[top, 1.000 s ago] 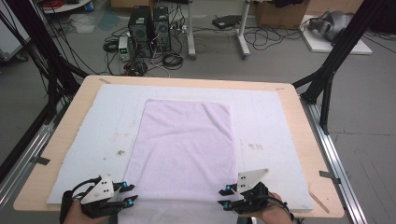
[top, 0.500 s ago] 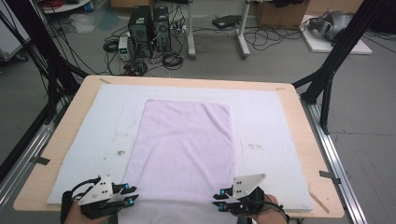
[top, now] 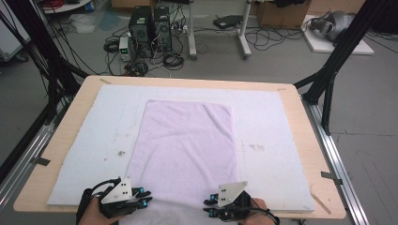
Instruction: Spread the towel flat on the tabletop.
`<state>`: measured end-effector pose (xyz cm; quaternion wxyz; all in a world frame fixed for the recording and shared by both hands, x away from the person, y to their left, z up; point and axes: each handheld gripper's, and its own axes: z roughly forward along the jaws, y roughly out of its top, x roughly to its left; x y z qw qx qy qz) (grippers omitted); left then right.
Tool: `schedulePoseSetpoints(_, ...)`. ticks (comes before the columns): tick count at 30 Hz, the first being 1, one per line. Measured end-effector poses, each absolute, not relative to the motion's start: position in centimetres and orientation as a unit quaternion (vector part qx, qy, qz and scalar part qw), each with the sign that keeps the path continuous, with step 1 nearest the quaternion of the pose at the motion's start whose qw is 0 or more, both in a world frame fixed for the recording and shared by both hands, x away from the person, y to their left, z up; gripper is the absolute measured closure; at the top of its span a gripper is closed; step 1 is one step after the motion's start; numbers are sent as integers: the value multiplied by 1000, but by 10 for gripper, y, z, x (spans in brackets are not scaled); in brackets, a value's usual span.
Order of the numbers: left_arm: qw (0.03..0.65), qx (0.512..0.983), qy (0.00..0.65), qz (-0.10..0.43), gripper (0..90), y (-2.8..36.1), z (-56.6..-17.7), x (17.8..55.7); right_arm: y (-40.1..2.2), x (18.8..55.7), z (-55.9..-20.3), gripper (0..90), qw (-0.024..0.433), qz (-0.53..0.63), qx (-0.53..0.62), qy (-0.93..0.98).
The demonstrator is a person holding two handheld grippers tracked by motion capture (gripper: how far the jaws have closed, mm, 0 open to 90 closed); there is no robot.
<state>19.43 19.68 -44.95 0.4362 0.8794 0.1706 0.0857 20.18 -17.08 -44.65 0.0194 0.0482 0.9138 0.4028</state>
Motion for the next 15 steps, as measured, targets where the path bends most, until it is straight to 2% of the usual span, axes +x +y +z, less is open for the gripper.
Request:
schedulePoseSetpoints(1,436,881,166,79,779,198,-449,191,-171,201,-447,763,-10,408,38,912)
schedulePoseSetpoints(4,445,876,169,80,729,201,-443,189,-175,199,-442,725,-16,410,34,911)
schedulePoseSetpoints(7,456,866,182,89,678,204,-437,194,-189,211,-431,701,12,438,74,896)
schedulePoseSetpoints(11,466,858,191,101,667,202,-430,208,-198,234,-423,656,51,426,121,895)
schedulePoseSetpoints(15,453,861,205,109,655,196,-431,233,-197,251,-425,646,70,408,140,900)
